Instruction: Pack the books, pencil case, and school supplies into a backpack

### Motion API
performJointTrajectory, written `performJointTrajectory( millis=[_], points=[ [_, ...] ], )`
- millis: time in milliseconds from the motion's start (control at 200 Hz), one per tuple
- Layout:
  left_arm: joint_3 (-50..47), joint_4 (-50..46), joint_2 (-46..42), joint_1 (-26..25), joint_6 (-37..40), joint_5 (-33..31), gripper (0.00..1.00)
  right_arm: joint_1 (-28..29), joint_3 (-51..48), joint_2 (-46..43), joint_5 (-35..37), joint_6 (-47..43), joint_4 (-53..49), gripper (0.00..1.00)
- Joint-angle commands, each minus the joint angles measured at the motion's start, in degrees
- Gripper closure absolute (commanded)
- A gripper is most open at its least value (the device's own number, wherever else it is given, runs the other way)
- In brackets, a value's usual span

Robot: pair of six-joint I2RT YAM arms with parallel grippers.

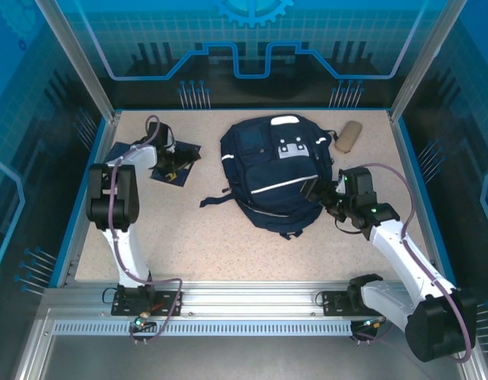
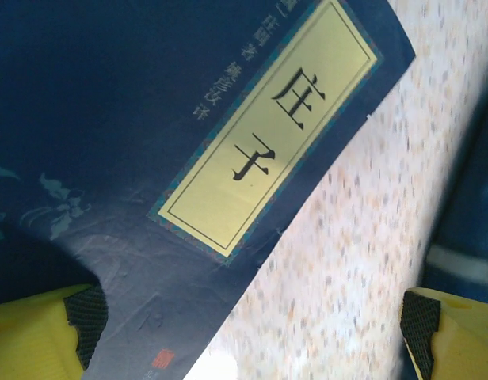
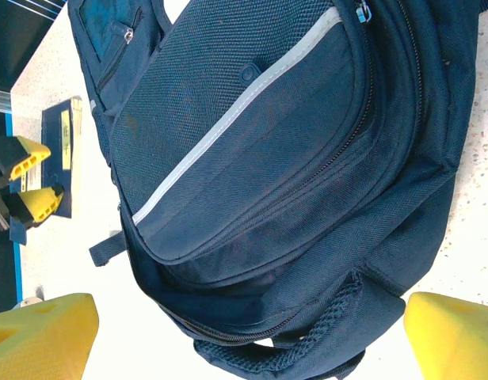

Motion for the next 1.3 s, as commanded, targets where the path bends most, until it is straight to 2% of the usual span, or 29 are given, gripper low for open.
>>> performJointTrajectory(
  millis=[0,150,475,660,745,890,970,1066,1171,1291],
  points=[
    [-8.0,-2.5,-4.9,-4.2,-3.9,0.4,0.03,0.9,-0.7,-1.4,0.0,0.8,0.2,0.0],
    [-17.9,-0.6,-14.7,-8.5,-6.4,-2.7,0.02,0.9,-0.5,-2.1,0.5,0.0,-1.1,0.0],
    [-35.0,3.6,-26.6,-19.9,-17.3,-4.3,0.02,1.5,-0.6,-0.7,0.0,0.9,0.6,0.0],
    [-36.4,1.9,-34.1,-25.2,-20.0,-5.5,0.02,3.0,-0.1,0.3,0.9,0.9,0.9,0.0],
    [-34.7,-0.2,-38.0,-25.2,-18.2,-7.6,0.02,4.0,0.5,0.9,1.4,0.9,0.9,0.0],
    [-29.0,-6.4,-41.5,-24.0,-10.7,-17.5,0.01,6.9,1.6,1.8,2.4,0.7,1.2,0.0],
    [-28.1,-7.4,-41.1,-21.2,-7.7,-19.8,0.16,9.5,2.1,2.8,3.1,0.6,1.6,0.0],
    [-29.5,-7.1,-40.3,-18.1,-6.9,-21.9,0.27,12.8,2.9,4.5,4.2,0.4,2.0,0.01],
    [-31.6,-4.9,-38.8,-15.7,-7.4,-21.0,0.34,16.4,4.4,7.3,5.5,0.2,2.4,0.02],
    [-32.2,-2.8,-35.2,-15.2,-7.5,-19.6,0.41,20.2,7.5,12.0,6.2,-0.5,2.4,0.07]
  ],
)
